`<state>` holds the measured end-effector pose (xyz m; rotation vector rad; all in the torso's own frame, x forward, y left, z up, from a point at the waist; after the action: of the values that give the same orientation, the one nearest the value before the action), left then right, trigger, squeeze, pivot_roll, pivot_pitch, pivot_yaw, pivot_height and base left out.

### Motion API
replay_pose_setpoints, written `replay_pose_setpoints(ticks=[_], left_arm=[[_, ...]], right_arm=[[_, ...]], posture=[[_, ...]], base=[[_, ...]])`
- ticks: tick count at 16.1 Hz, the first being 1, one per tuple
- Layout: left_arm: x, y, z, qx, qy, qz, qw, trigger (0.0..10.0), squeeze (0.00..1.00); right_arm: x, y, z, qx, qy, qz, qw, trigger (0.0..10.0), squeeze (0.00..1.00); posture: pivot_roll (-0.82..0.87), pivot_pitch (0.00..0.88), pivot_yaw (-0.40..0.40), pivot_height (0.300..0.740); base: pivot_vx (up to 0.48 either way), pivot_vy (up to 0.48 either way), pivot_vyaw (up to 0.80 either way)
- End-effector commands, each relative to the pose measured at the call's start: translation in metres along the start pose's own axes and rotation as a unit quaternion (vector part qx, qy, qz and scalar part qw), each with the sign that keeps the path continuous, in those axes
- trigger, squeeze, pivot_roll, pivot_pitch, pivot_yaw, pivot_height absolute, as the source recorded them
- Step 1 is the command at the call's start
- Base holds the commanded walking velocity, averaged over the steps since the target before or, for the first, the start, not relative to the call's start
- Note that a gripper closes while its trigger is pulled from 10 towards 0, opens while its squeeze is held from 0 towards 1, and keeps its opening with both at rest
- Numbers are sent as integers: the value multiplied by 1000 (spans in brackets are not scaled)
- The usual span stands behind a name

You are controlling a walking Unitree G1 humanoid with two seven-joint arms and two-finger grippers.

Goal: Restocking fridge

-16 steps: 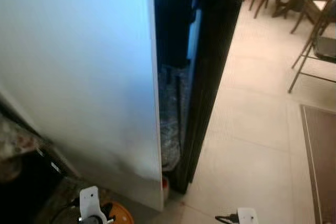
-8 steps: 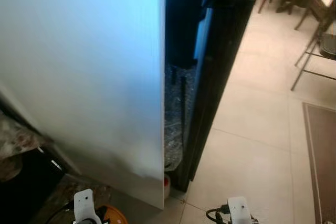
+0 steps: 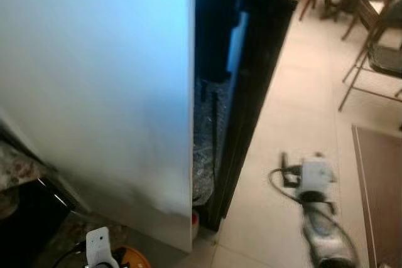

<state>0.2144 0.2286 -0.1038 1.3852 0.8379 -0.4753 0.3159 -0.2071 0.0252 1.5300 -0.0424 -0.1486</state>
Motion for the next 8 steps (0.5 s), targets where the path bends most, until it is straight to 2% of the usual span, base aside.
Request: replay_pose_setpoints(ticks=[1, 4, 5, 7, 8], left_arm=[[-2, -12, 2, 0, -2, -19, 1000, 10000, 0], [-2, -13, 5, -3, -4, -18, 1000, 10000, 0], [-2, -13, 4, -3, -3, -18, 1000, 10000, 0], [-2, -13, 3, -3, 0, -17, 1000, 10000, 0], [-2, -13, 3, -3, 0, -17, 1000, 10000, 0]], right_arm=[[-11, -14, -7, 7, 17, -20, 1000, 10000, 0], [-22, -3, -12, 6, 39, 12, 999, 10000, 0], [-25, 3, -17, -7, 60, 26, 998, 10000, 0], [-26, 16, -34, -5, 110, 50, 993, 10000, 0], [-25, 18, -36, 4, 118, 49, 992, 10000, 0]], posture=[[-4, 31, -24, 740], [-7, 29, -30, 740], [-11, 27, -35, 740], [-8, 22, -37, 740], [-8, 21, -37, 740]], base=[[0, 0, 0], [0, 0, 0], [0, 0, 0], [0, 0, 0], [0, 0, 0]])
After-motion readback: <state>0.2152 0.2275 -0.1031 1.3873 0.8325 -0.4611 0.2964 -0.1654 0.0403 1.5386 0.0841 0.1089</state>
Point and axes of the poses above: a point about 5 cm out from each wrist's last joint towards the gripper, its own x axis pointing out of the wrist towards the gripper, its own y axis along the axis of the wrist's last joint, z = x × y, the point moved 4 cm from there along x, pointing out of the wrist towards the gripper, and after that the axes turned 7 degrees about x, right-handed, at the moved point
